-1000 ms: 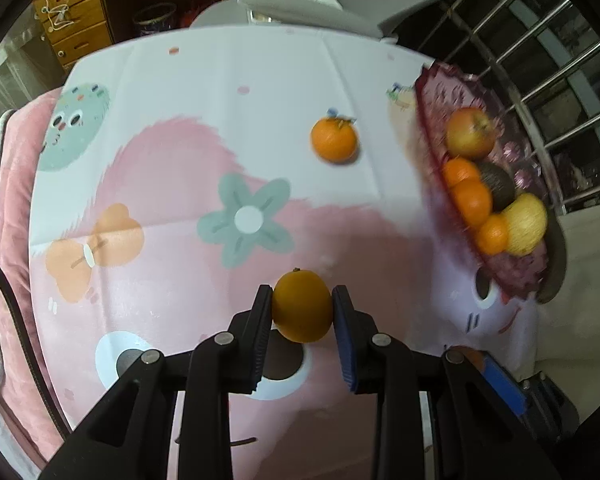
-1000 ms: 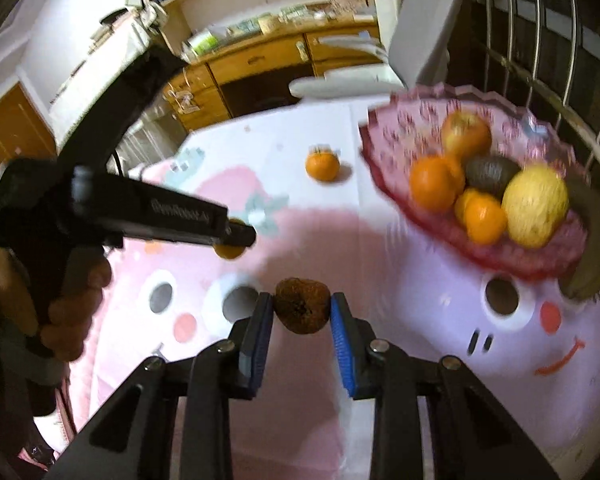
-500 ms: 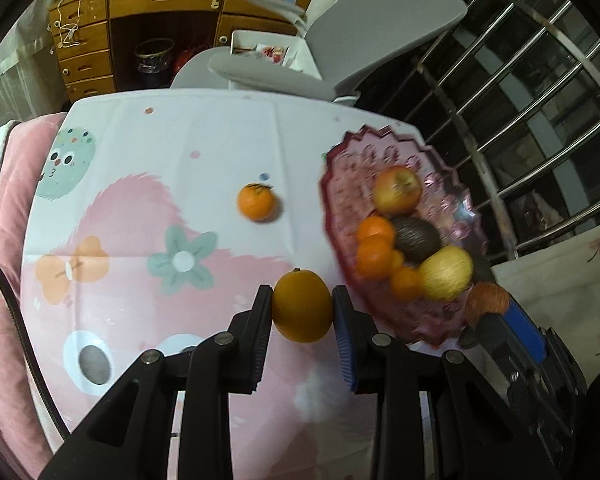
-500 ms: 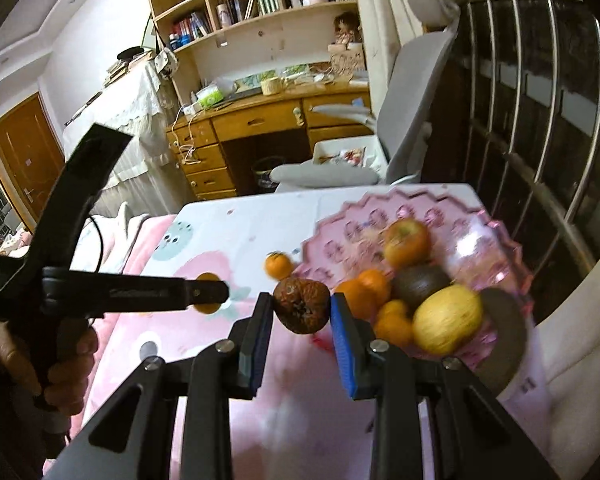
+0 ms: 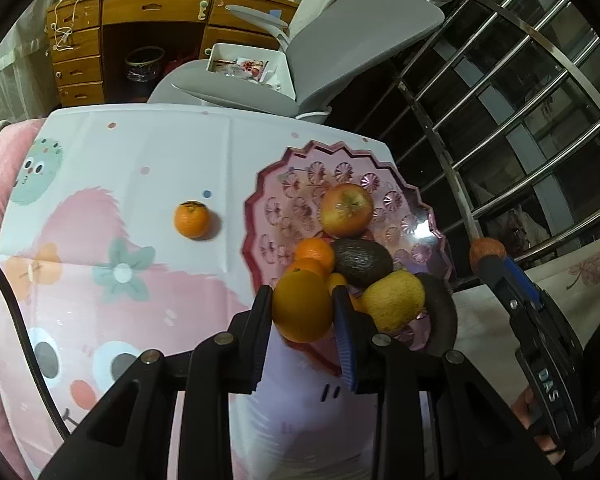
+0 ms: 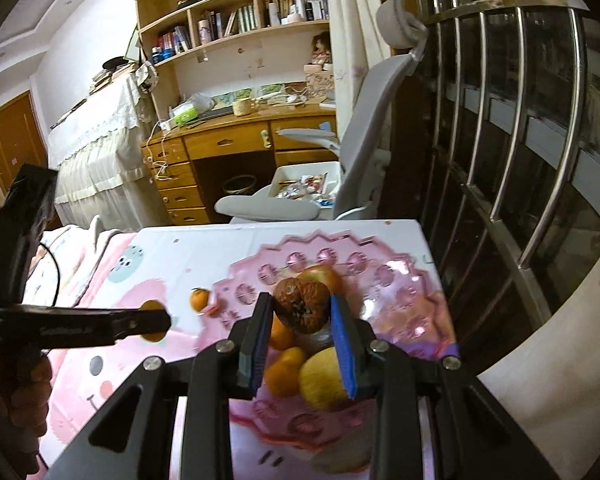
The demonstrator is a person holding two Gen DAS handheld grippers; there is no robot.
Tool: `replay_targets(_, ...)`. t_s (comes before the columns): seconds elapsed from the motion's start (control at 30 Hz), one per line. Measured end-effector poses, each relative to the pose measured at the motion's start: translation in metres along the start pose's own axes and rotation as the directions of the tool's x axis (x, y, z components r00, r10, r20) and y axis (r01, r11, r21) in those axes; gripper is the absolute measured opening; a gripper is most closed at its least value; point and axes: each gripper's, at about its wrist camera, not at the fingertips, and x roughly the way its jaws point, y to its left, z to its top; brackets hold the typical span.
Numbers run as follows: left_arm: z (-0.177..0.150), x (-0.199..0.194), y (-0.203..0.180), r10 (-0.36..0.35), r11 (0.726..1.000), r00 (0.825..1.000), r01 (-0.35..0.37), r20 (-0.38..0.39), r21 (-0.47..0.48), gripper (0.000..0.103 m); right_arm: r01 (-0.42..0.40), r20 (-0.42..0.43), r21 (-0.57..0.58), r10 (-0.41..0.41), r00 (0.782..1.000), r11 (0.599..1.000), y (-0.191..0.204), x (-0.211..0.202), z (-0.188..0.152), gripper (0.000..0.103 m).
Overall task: Organize fruits
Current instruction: 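Carry the mandarin and brown fruit into the pink bowl and open both tools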
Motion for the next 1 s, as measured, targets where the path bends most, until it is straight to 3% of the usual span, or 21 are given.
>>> replay_targets(0.37, -0.008, 0.040, -0.034, -0.031, 0.999, 0.995, 0.033, -0.095, 0.020, 0.029, 0.047, -0.067, 0.058, -0.043, 0.997, 0.997, -0.045, 0.034, -0.006, 0.030)
replay_targets(0.43, -0.008, 0.043, -0.037, -0.025, 0.999, 0.995, 0.027, -0.098, 0.025, 0.038, 0.043, -0.076, 0.072, -0.038, 0.996, 0.996, -0.049, 0.037, -0.006, 0.030)
replay_targets(0.47, -0.007, 0.043, -0.038, -0.016, 1.000, 0.996, 0.018, -0.093, 0.023, 0.056, 0.041, -0.088, 0.085, -0.034, 0.996, 0.996, -0.053, 0.040, -0.007, 0.031)
replay_targets(0.5, -0.006, 0.043, -0.038, -0.006, 1.000, 0.996, 0.008, -0.088, 0.025, 0.066, 0.039, -0.095, 0.097, -0.030, 0.995, 0.995, -0.055, 0.042, -0.007, 0.036)
replay_targets(0.6, -0.001, 0.042, -0.035, 0.034, 0.999, 0.997, -0.031, -0.072, 0.034, 0.067, 0.024, -0.089, 0.119, -0.014, 0.996, 0.993, -0.059, 0.042, -0.008, 0.050)
replay_targets(1.0, 0.019, 0.036, 0.016, 0.164, 0.986, 0.986, -0.164, -0.037, 0.001, 0.070, -0.029, -0.089, 0.154, 0.043, 0.995, 0.988, -0.046, 0.047, -0.008, 0.063)
